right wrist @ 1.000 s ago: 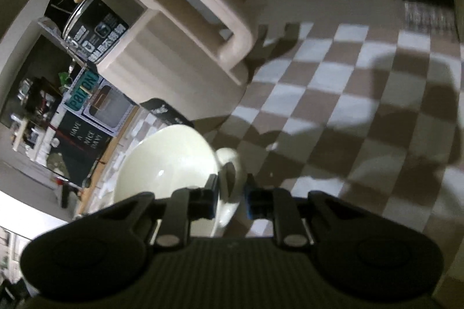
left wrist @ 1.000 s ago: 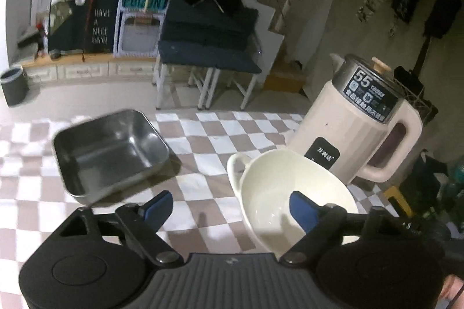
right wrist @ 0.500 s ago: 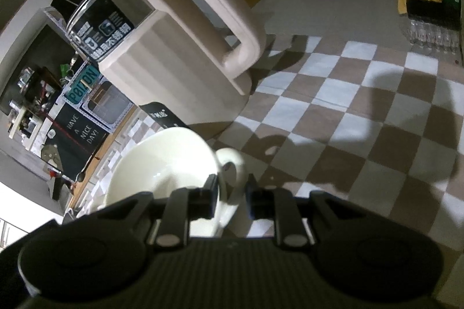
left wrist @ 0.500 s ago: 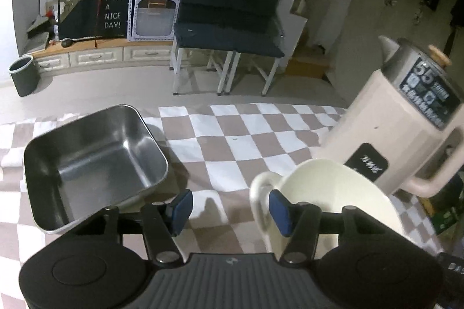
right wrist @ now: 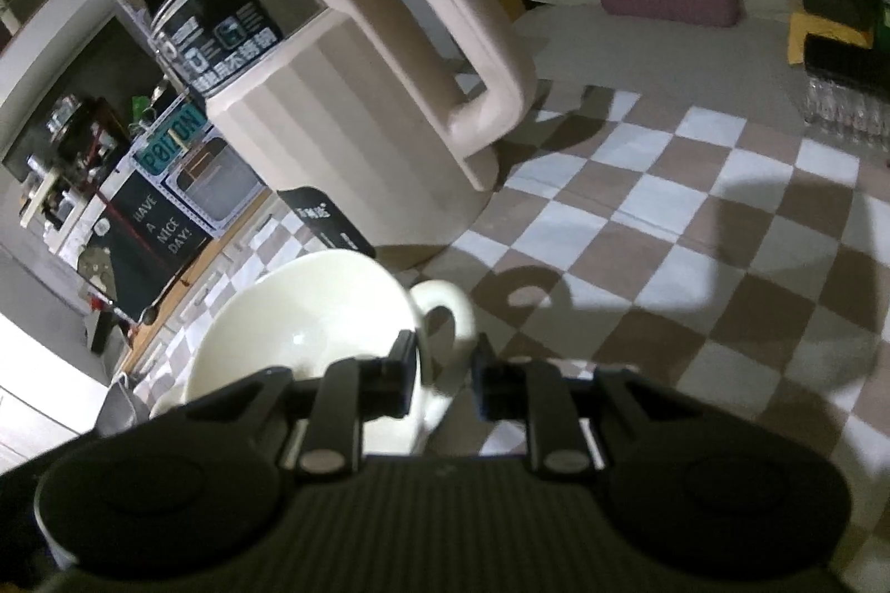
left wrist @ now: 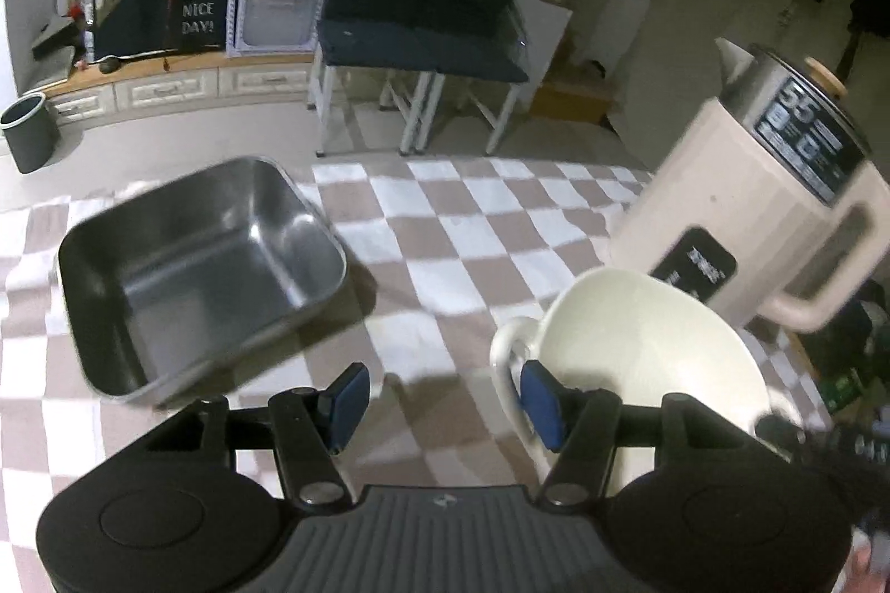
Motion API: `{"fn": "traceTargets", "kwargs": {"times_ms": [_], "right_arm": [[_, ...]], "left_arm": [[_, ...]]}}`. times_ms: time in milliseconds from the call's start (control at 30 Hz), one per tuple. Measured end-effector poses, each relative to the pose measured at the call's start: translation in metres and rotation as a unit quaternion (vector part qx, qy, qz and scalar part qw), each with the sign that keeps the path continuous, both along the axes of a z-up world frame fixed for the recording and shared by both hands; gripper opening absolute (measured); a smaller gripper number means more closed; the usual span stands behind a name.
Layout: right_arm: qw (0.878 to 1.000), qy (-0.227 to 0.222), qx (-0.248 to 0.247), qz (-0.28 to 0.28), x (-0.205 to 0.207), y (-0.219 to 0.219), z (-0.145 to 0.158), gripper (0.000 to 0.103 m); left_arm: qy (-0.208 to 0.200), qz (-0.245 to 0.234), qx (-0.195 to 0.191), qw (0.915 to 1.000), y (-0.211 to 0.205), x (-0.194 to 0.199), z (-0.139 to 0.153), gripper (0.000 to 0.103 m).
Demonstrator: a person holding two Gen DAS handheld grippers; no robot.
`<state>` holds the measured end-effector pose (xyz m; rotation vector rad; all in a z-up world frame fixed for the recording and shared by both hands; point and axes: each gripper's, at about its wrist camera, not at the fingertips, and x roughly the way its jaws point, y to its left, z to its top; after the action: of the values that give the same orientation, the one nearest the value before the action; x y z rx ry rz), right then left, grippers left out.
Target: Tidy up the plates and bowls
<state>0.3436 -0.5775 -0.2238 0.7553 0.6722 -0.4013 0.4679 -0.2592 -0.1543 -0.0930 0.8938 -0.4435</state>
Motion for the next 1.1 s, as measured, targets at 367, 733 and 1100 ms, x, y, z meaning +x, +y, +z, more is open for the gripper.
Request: {"fn": "traceTargets", "kwargs": {"times_ms": [367, 733, 1100], "right_arm": [[0.998, -0.035, 0.058, 0.002, -0.005, -0.011, -0.009, 0.025], [0.999, -0.011, 0.001, 0.032, 0.006, 0.004, -0.004, 0.034], [0.998, 0.009, -0.006, 0.055, 0.022, 0.003, -0.015, 0.028]], "left_arm": [[0.041, 0.004, -0.093, 0.9948, 0.008, 0.005, 0.001, 0.059], [0.067, -0.012, -0.076, 0.9948, -0.016, 0.009, -0.016, 0.029], [0.059, -0.022, -0.061, 0.9962, -0.021, 0.013, -0.026, 0.021]]}}
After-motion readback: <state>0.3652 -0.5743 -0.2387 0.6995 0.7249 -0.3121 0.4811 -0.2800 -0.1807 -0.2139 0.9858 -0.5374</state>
